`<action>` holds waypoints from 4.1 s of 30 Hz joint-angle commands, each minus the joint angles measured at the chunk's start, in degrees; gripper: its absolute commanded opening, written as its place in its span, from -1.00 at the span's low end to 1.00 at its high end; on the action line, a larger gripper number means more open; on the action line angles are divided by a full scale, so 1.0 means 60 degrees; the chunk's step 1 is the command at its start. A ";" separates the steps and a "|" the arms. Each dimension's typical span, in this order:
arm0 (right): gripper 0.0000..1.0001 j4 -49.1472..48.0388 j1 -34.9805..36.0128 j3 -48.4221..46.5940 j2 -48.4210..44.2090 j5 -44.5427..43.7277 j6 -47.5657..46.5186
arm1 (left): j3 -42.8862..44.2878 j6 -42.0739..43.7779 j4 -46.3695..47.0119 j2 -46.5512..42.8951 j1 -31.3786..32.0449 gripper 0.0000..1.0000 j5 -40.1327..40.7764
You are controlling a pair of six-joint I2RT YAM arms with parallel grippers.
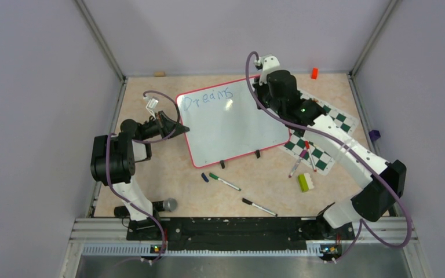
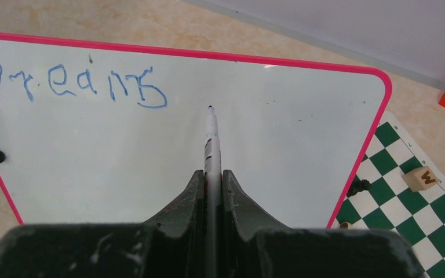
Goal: Write a sentence on the whiteboard
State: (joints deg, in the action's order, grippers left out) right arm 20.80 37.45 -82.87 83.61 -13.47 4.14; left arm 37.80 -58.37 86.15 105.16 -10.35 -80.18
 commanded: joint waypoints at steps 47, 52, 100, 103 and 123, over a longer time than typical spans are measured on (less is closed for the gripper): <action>-1.00 0.1015 0.3547 -0.3196 0.3417 -0.1944 0.0857 | 0.0148 0.0251 0.1102 -0.0326 0.0079 -1.00 -0.0237; -1.00 0.1098 0.3630 -0.3478 0.3697 -0.2014 0.0739 | 0.0138 0.0251 0.1110 -0.0321 0.0076 -1.00 -0.0225; -1.00 0.1360 0.3622 -0.4220 0.3977 -0.2556 -0.0035 | 0.0137 0.0262 0.1111 -0.0345 0.0091 -1.00 -0.0229; -1.00 0.1368 0.3619 -0.4359 0.4043 -0.2566 -0.0091 | 0.0133 0.0251 0.1111 -0.0326 0.0086 -1.00 -0.0228; -1.00 0.1381 0.3438 -0.4160 0.4413 -0.2203 0.0010 | 0.0152 0.0251 0.1111 -0.0334 0.0083 -1.00 -0.0239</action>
State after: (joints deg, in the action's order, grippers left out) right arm 30.87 58.41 -107.00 109.67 -27.07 4.05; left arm 37.80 -58.28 86.13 105.16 -10.35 -80.18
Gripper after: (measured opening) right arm 0.093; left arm 0.049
